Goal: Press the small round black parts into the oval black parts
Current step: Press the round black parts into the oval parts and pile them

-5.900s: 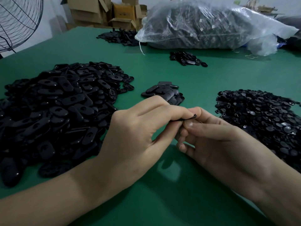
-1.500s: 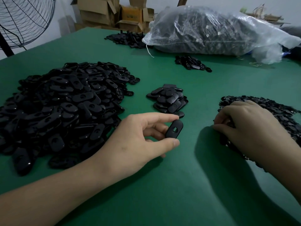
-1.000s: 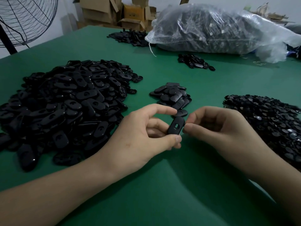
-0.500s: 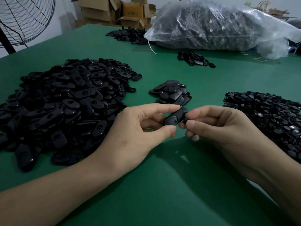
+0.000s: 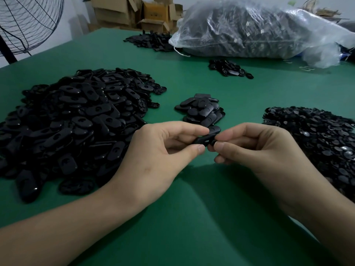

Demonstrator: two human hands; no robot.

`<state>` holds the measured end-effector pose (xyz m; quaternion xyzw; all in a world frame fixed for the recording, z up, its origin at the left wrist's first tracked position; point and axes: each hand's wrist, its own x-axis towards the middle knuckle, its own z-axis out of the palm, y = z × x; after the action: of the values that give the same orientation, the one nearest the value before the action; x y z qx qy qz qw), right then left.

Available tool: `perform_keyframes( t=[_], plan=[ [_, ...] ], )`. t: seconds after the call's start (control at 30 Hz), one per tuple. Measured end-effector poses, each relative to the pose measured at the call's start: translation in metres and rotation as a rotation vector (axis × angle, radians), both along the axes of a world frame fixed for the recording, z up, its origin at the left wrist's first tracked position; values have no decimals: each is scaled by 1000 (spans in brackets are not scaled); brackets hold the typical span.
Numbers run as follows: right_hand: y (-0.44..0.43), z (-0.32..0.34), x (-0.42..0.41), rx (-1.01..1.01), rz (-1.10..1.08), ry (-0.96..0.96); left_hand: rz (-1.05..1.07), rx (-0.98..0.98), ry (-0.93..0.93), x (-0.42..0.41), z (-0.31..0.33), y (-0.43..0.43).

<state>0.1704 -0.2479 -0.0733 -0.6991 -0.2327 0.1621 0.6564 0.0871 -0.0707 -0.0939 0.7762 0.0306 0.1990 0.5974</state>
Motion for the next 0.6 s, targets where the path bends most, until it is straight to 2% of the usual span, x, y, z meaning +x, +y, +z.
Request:
perform_keyframes(
  t=[0.17,0.37,0.6],
  plan=[
    [1,-1,-4,-16,-29,-70,12,1,-9,0,1,-1],
    [3,-6,-7,-97,-96,-249,24,1,-12,0,2,-4],
    [4,-8,-8,-72,-103,-219,49,6,13,0,1,-6]
  ],
)
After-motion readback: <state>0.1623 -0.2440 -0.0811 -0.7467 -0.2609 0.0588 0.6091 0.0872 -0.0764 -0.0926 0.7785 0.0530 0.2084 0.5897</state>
